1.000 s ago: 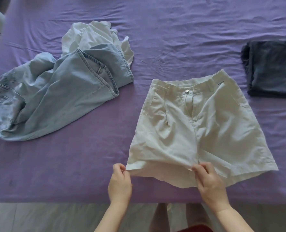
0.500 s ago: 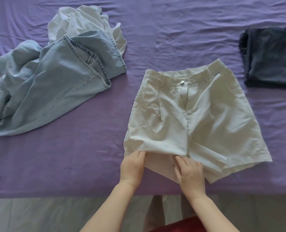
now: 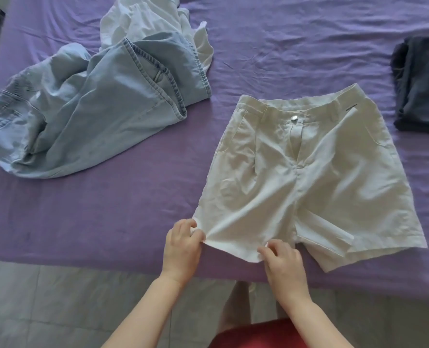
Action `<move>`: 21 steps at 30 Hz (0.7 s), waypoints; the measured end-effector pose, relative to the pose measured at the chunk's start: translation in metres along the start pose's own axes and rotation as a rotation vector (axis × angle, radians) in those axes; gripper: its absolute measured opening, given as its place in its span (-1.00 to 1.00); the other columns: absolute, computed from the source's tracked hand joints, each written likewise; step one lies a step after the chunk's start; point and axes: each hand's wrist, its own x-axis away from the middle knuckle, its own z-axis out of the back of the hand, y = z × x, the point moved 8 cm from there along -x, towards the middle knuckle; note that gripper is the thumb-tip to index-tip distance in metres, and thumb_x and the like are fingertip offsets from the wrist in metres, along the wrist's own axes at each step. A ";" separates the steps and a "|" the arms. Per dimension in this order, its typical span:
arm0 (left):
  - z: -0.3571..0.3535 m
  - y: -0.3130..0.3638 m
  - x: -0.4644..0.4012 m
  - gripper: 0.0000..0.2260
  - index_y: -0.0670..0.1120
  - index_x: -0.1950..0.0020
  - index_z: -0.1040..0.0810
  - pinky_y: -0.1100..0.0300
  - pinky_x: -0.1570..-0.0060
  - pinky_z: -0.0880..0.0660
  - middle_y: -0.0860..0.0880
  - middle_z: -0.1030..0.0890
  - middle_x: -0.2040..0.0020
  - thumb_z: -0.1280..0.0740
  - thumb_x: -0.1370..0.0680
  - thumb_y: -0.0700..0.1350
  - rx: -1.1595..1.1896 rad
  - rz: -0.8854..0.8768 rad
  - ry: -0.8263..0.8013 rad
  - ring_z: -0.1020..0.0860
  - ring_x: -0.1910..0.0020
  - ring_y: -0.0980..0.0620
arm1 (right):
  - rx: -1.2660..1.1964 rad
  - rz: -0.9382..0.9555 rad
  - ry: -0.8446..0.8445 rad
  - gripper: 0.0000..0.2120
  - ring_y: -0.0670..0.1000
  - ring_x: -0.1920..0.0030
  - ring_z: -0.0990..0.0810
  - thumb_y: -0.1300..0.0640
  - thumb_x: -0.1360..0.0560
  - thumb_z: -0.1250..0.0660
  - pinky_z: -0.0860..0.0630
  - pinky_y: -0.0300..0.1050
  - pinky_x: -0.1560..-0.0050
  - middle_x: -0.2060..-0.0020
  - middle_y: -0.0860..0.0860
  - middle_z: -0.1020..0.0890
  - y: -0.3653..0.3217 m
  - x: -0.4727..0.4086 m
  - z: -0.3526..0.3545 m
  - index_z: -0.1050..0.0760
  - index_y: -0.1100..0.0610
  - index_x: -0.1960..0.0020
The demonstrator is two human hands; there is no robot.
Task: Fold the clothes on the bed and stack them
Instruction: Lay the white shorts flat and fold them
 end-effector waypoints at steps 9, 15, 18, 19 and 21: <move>-0.017 -0.023 -0.019 -0.63 0.00 -0.20 -0.44 0.09 0.17 -0.40 0.02 -0.41 -0.07 -0.15 -0.49 -0.33 0.283 0.398 -0.185 -0.47 0.11 -0.05 | 0.094 -0.255 -0.047 -0.37 0.18 0.31 -0.49 0.52 0.00 -0.49 -0.45 -0.04 0.47 0.20 0.14 -0.50 0.032 0.011 -0.009 -0.45 0.13 0.02; 0.036 -0.020 -0.033 -0.87 0.03 -0.05 -0.47 0.15 0.12 -0.43 0.08 -0.49 0.09 -0.24 -0.57 0.04 0.205 0.169 -0.076 -0.48 0.19 0.04 | 0.024 -0.147 0.129 -0.43 0.13 0.02 -0.42 0.41 -0.20 -0.18 -0.55 0.00 0.35 -0.15 0.11 -0.49 0.021 0.015 0.015 -0.40 0.10 -0.18; 0.040 -0.022 -0.038 -0.83 0.05 0.03 -0.43 0.08 0.18 -0.43 0.09 -0.50 0.17 -0.35 -0.50 0.08 0.064 0.138 -0.152 -0.44 0.27 0.14 | 0.101 -0.067 -0.047 -0.29 0.15 -0.09 -0.49 0.40 -0.08 -0.43 -0.54 0.02 0.24 -0.15 0.12 -0.56 0.016 0.021 -0.006 -0.46 0.10 -0.21; 0.038 -0.019 -0.040 -0.74 0.03 0.04 -0.44 0.06 0.24 -0.44 0.05 -0.52 0.13 -0.48 -0.38 -0.05 0.036 0.135 -0.177 -0.47 0.26 0.10 | 0.099 -0.063 -0.113 -0.35 0.14 -0.01 -0.55 0.35 -0.04 -0.51 -0.52 0.00 0.28 -0.07 0.06 -0.60 0.015 0.024 -0.013 -0.53 0.10 -0.12; 0.015 0.002 -0.042 -0.41 0.01 -0.03 -0.46 -0.02 0.24 -0.50 -0.14 -0.54 -0.08 -0.57 -0.08 -0.26 -0.199 -0.075 -0.283 -0.56 0.10 -0.14 | 0.079 -0.074 -0.162 -0.60 0.09 0.16 -0.57 0.20 -0.06 -0.55 -0.48 -0.05 0.37 0.15 -0.05 -0.63 0.016 0.026 -0.017 -0.60 0.06 0.11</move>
